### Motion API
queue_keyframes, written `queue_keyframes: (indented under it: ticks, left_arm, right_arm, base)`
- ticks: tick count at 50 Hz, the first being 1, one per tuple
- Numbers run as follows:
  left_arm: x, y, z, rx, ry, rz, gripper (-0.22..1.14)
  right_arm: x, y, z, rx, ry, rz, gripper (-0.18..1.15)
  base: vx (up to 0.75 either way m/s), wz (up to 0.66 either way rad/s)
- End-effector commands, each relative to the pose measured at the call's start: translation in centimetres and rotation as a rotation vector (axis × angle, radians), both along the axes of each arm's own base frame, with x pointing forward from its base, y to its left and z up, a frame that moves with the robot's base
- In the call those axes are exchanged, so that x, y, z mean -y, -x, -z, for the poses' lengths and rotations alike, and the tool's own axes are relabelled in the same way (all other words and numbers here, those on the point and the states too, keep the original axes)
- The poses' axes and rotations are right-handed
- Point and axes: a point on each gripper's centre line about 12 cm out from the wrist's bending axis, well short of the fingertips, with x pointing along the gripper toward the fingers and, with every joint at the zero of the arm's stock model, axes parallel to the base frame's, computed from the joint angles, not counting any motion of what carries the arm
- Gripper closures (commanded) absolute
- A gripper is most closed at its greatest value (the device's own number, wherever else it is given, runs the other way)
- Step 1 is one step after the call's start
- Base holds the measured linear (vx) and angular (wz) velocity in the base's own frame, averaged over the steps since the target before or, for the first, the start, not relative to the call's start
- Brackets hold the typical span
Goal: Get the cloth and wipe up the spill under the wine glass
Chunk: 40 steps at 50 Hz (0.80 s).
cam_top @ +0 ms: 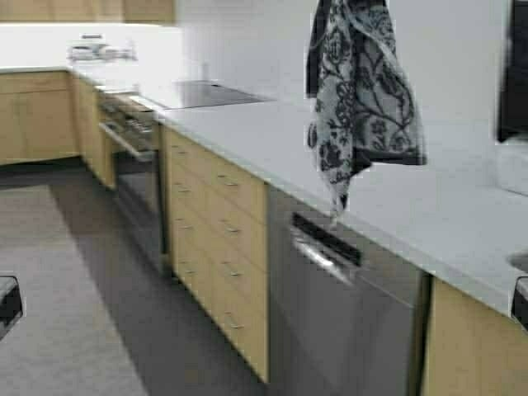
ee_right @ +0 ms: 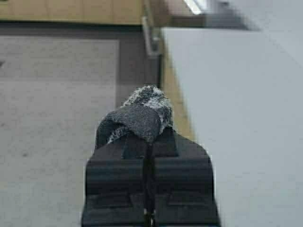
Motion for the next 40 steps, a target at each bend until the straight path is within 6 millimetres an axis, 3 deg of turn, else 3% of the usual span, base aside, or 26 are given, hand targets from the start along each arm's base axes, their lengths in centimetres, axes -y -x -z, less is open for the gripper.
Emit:
queue_keyframes:
  ticks: [1, 40]
  left_arm:
    - [0.01, -0.93, -0.45, -0.025, -0.006, -0.001, 0.88]
    - [0.02, -1.22, 0.47, -0.060, -0.007, -0.001, 0.88]
  right_arm:
    - [0.92, -0.56, -0.81, 0.026, -0.018, 0.033, 0.91]
    - [1.43, -0.55, -0.22, 0.005, -0.028, 0.048, 0.91]
  base:
    - [0.00, 0.44]
    - [0.03, 0.43]
